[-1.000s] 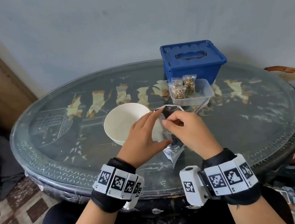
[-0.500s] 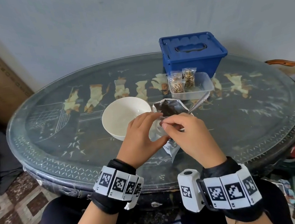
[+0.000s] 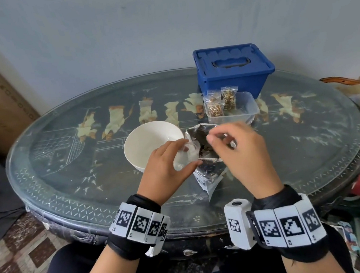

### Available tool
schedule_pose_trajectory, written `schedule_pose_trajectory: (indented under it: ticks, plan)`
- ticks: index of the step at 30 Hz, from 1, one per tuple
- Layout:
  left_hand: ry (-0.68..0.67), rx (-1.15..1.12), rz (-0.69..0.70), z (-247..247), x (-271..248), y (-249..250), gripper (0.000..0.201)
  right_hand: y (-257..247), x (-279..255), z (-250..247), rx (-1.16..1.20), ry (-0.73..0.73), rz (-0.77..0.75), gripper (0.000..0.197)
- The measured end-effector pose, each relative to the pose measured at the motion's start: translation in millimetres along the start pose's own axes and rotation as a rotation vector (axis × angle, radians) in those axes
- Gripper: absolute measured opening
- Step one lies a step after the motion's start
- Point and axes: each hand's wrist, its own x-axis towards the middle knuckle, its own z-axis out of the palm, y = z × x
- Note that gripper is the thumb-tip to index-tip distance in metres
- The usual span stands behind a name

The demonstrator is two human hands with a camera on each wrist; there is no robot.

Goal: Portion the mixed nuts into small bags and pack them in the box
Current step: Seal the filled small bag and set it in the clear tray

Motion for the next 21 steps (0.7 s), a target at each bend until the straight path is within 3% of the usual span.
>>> schedule_pose_trajectory:
  ticks: [5,7,10,13,16,21]
  plan:
    - [0.021,-0.017,-0.083,0,1,-4,0.06,21,30,-17,-0.202,0.183,-0.016,0.01]
    - [0.011,-0.025,-0.121,2,0,-6,0.062,32,37,-17,-0.3,0.145,0.051,0.015]
    - [0.007,-0.032,-0.145,4,0,-8,0.064,44,43,-17,-0.397,-0.026,0.2,0.029]
    - [-0.006,-0.044,-0.167,5,-1,-10,0.058,48,44,-16,-0.264,-0.131,0.287,0.036]
    - [-0.018,-0.053,-0.185,8,-2,-13,0.055,48,40,-10,-0.041,-0.082,0.321,0.036]
    - [-0.044,-0.077,-0.224,12,-1,-14,0.047,48,37,-1,0.01,-0.08,0.225,0.019]
